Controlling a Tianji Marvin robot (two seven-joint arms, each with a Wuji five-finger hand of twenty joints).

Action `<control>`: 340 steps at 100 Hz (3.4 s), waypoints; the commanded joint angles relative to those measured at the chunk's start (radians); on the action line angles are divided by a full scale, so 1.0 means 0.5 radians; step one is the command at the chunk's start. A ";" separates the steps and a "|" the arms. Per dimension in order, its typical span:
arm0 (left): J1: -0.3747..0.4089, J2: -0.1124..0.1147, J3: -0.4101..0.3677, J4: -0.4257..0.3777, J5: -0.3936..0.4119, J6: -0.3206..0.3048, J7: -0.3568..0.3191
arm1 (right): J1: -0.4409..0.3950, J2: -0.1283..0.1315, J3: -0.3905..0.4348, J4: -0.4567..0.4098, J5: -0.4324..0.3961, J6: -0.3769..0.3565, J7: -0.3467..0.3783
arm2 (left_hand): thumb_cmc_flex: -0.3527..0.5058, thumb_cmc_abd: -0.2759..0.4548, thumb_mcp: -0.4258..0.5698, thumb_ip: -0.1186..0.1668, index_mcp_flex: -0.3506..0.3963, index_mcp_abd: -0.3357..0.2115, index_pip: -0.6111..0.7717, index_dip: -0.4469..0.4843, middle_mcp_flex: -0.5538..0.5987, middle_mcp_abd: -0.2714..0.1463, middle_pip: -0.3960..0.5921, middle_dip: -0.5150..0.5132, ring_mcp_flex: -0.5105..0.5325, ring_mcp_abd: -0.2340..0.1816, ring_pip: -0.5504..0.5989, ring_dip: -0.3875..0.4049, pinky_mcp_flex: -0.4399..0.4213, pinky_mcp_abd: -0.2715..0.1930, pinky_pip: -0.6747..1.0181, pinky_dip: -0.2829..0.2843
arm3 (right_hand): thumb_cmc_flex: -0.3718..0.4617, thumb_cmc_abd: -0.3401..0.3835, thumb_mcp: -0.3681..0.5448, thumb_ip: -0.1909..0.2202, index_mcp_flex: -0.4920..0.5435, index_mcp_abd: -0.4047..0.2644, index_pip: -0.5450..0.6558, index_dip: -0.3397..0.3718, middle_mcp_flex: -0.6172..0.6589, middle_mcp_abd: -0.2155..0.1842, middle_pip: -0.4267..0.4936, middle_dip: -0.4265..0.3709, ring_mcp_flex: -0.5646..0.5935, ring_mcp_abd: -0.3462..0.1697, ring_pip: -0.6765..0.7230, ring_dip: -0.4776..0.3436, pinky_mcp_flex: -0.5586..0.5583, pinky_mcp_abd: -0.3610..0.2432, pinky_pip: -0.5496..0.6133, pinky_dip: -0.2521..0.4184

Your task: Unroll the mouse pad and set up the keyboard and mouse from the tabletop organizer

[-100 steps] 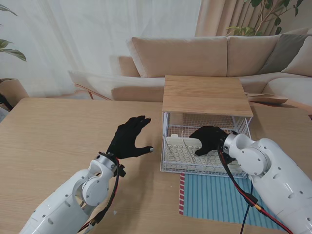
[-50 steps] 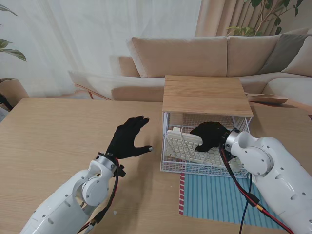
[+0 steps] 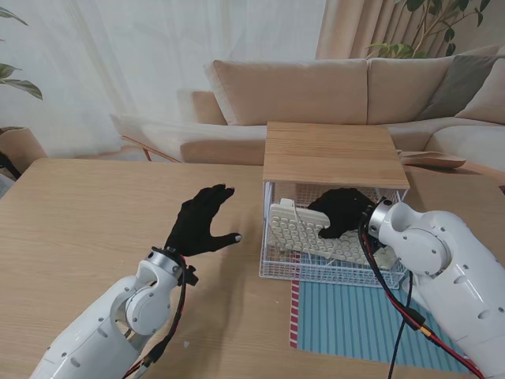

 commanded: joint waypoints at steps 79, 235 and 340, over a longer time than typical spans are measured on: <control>0.304 0.048 -0.391 -0.113 0.142 -0.111 0.020 | 0.043 0.020 0.172 -0.333 0.157 -0.074 0.214 | -0.010 0.026 -0.007 0.060 -0.056 0.051 0.080 0.047 0.046 0.049 0.089 -0.093 -0.024 -0.011 0.038 -0.013 -0.023 -0.012 0.076 -0.029 | 0.304 0.121 0.407 0.079 0.088 -0.208 0.111 0.080 0.039 0.177 0.048 0.026 0.226 -0.145 0.200 0.087 0.034 -0.076 -0.040 0.064; 0.374 0.016 -0.616 -0.278 -0.174 -0.137 -0.105 | 0.055 0.035 0.237 -0.579 0.316 -0.184 0.280 | 0.019 0.008 0.079 0.050 -0.060 0.069 0.310 0.162 0.100 0.079 0.286 -0.219 0.015 0.021 0.166 -0.094 -0.032 0.042 0.109 -0.005 | 0.302 0.145 0.394 0.077 0.081 -0.243 0.102 0.108 0.028 0.157 0.028 0.061 0.209 -0.153 0.177 0.146 0.023 -0.094 -0.105 0.165; 0.400 -0.018 -0.785 -0.170 -0.186 -0.128 0.075 | -0.138 0.053 -0.012 -1.126 0.548 0.189 0.540 | 0.043 0.022 0.081 0.056 -0.046 0.075 0.303 0.159 0.098 0.082 0.293 -0.221 0.010 0.018 0.157 -0.104 -0.033 0.048 0.096 -0.011 | 0.298 0.096 0.420 0.073 0.093 -0.219 0.104 0.102 0.075 0.175 0.018 0.081 0.308 -0.182 0.170 0.139 0.174 -0.079 -0.087 0.185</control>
